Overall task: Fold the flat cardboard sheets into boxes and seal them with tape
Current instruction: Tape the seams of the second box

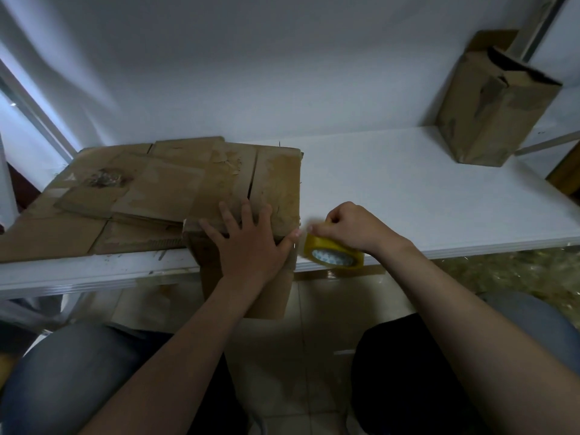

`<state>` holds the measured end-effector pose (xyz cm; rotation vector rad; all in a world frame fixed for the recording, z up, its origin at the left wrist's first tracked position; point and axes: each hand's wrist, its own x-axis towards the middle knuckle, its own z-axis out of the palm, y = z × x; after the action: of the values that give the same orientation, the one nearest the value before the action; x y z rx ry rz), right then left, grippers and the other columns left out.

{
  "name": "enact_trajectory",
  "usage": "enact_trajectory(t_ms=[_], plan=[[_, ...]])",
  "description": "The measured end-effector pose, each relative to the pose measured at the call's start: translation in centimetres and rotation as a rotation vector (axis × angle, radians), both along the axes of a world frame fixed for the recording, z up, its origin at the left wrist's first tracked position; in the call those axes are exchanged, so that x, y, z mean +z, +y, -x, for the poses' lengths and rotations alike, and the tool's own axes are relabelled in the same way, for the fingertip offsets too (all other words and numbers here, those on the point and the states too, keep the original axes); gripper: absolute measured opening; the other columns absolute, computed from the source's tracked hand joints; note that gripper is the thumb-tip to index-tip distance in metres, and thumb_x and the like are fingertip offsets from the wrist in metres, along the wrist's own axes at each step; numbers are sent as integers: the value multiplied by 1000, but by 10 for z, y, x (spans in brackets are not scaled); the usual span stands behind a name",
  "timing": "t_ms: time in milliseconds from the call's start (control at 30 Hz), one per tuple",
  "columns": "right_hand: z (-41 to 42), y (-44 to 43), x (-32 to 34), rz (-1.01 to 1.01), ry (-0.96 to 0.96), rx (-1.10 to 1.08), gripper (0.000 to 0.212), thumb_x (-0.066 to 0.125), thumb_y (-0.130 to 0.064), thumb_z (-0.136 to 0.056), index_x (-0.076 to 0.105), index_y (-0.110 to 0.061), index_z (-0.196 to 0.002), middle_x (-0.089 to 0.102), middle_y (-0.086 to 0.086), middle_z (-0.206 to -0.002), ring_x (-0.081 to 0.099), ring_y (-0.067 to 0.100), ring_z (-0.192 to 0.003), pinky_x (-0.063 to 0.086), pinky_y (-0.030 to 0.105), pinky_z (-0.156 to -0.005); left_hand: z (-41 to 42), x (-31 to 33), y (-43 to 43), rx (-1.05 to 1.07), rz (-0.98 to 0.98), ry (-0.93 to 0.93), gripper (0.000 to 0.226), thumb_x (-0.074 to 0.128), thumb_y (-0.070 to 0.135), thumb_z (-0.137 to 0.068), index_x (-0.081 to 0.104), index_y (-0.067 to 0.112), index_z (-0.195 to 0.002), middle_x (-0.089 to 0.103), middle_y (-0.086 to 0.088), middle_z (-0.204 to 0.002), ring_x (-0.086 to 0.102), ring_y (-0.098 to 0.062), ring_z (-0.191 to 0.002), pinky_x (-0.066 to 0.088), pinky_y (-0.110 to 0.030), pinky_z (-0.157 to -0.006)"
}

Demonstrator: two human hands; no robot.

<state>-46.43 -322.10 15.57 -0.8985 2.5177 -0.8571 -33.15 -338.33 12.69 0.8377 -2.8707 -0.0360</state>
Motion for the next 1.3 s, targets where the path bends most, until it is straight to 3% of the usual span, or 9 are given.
enact_trajectory(t_ms=[200,400,533,633,733,833,933,1067,1300], plan=[[3,-21,-3,-3,1,82,47,64,-58,-90,67,-17,-69,64,-2,-67,63,13,-65,42,24,-57,-4,-1,-2,24,-34,-11,111,2,100,-64,19,35,-152,3,-9,-169,-13,-48,-150,-4,-84,-104],[-7,-8,-12,96,-7,122,53,59,-58,-94,64,-12,-68,56,4,-61,53,14,-56,40,27,-58,-8,-4,-5,-33,-21,18,94,26,89,-73,24,37,-151,8,-1,-169,-10,-45,-152,-9,-87,-100],[-18,-3,-13,106,-36,127,54,63,-58,-92,68,-6,-77,60,10,-68,53,9,-59,40,26,-58,-17,-7,-30,-209,1,102,83,36,84,-77,34,41,-148,16,11,-167,0,-31,-155,-7,-84,-104],[-25,0,-13,127,-113,84,49,67,-57,-89,74,-9,-80,64,-2,-68,56,5,-61,40,23,-59,-16,-1,-54,-339,-48,106,84,39,85,-75,38,42,-147,19,16,-165,2,-16,-156,0,-80,-108],[-37,-4,-10,118,-149,85,39,68,-57,-89,76,-19,-82,67,-13,-75,62,7,-73,42,22,-62,-17,6,-78,-432,-66,110,84,42,85,-74,42,42,-146,24,18,-164,4,-8,-155,-12,-76,-109],[-50,-16,-14,118,-140,126,46,68,-56,-89,77,-11,-88,72,2,-84,64,16,-79,42,24,-63,-21,11,-103,-501,-80,94,88,43,88,-73,41,43,-149,24,21,-163,3,-3,-154,-21,-69,-111],[-58,-28,-21,140,-159,114,46,68,-54,-90,76,-9,-90,71,5,-90,65,19,-83,50,32,-69,-24,14,-126,-531,-88,97,80,46,83,-77,41,47,-148,28,26,-160,9,-5,-153,-19,-65,-114],[-61,-35,-27,198,-204,41,46,69,-52,-90,75,-7,-86,69,3,-80,61,9,-71,42,23,-60,-21,15,-138,-528,-145,119,74,52,75,-75,48,47,-144,35,28,-155,14,-5,-152,-23,-55,-113],[-69,-51,-31,215,-203,24,50,69,-50,-91,70,-4,-74,51,-16,-49,51,1,-52,35,21,-56,-18,39,-146,-510,-103,-134,69,60,57,-91,34,39,-153,18,22,-163,-6,-20,-155,-10,-60,-119]])
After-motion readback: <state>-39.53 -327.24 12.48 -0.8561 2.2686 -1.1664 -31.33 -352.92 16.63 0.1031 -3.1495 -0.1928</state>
